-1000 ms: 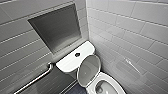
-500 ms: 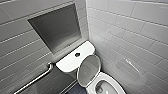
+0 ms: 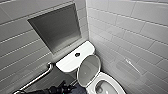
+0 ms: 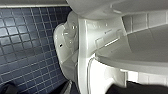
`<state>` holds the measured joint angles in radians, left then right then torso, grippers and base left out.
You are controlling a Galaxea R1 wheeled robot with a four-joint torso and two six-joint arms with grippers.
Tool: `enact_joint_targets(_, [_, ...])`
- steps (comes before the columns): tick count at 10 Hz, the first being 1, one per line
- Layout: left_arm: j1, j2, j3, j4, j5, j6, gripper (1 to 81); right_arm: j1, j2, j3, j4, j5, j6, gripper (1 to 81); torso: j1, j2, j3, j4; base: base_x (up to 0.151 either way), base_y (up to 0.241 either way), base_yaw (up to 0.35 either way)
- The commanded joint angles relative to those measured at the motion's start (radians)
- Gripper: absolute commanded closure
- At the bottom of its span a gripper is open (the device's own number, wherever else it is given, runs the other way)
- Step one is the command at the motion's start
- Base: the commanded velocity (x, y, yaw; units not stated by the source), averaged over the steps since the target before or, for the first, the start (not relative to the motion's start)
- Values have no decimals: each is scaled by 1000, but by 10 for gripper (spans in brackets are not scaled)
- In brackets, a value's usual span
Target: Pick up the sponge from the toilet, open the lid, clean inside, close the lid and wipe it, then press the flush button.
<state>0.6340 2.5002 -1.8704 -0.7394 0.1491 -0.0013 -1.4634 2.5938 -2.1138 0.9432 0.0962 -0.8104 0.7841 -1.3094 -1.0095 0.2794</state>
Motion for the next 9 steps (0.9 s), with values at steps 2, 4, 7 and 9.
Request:
enact_joint_targets(2, [-145, -20, -52, -103, 56, -3, 10, -13, -7, 19, -1, -107, -1, 811, 0, 0, 0, 0, 0, 0, 0])
enact_joint_targets(4, [-171, 28, -104, -104, 58, -3, 10, -12, -5, 23, 0, -107, -1, 811, 0, 0, 0, 0, 0, 0, 0])
enact_joint_targets(7, [-204, 111, -164, -104, 69, -3, 10, -9, 5, 19, 0, -107, -1, 811, 0, 0, 0, 0, 0, 0, 0])
enact_joint_targets(9, [-190, 158, -147, -91, 76, 0, 10, -1, 15, 6, 0, -107, -1, 811, 0, 0, 0, 0, 0, 0, 0])
